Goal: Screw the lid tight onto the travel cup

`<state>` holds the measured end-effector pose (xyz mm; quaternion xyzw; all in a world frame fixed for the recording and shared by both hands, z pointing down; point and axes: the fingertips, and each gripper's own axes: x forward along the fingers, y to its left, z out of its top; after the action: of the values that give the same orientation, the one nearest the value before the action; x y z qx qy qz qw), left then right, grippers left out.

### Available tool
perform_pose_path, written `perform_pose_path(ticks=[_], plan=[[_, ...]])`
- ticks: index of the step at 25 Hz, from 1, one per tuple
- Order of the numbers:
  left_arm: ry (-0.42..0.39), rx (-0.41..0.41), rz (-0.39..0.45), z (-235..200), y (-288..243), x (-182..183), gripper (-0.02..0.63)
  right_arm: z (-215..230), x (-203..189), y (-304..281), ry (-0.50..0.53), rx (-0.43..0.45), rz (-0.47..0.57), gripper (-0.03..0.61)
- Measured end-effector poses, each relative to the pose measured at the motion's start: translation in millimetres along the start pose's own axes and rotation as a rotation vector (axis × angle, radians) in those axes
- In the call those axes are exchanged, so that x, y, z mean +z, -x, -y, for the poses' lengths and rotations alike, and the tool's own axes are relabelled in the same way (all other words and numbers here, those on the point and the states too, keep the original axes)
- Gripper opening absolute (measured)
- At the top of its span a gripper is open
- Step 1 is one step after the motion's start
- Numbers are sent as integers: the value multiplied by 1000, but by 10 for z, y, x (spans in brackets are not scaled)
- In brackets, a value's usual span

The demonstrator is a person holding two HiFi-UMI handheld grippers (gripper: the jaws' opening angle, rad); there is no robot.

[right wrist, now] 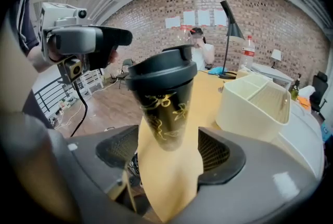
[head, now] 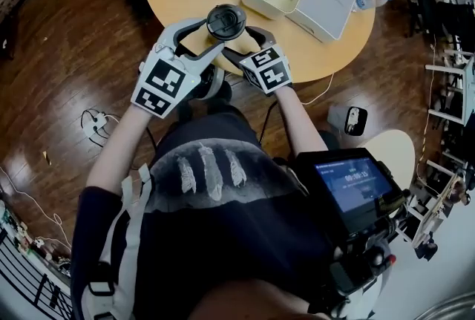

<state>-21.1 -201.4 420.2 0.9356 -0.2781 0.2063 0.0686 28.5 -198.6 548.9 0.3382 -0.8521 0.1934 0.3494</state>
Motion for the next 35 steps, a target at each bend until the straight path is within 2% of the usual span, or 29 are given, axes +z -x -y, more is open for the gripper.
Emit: perform_pose_path(ticks=[5, 8, 11, 12, 13, 18, 23, 28, 31, 35], plan=[[16, 23, 110, -88, 586, 57, 230, -70, -86, 280, -45, -113, -7, 341], [63, 37, 145, -120, 940, -9, 229, -314, -76, 407, -13, -148, -21, 214], [46, -16, 178, 14, 1040, 36, 211, -610, -24, 651, 26, -192, -9, 75], [27, -40, 190, 77, 1045, 70, 127, -707, 29, 735, 30, -194, 9, 13], [8, -58, 198, 138, 1058, 97, 1, -813, 102, 808, 29, -182, 36, 6], [-48, -61, 210, 304, 1197, 159, 2, -1273, 593, 1144, 34, -83, 202, 6], [-6, -29, 227, 367, 1331, 254, 2, -1528, 939, 1421, 135, -35, 317, 6], [-16, 13, 229, 633, 1358, 434, 2, -1541, 900, 1770, 90, 20, 426, 6], [-23, 25, 212, 711, 1365, 445, 2, -1586, 850, 1826, 85, 42, 443, 6], [-59, 43, 193, 1131, 1218, 519, 0, -1527, 514, 2172, 67, 48, 480, 6]])
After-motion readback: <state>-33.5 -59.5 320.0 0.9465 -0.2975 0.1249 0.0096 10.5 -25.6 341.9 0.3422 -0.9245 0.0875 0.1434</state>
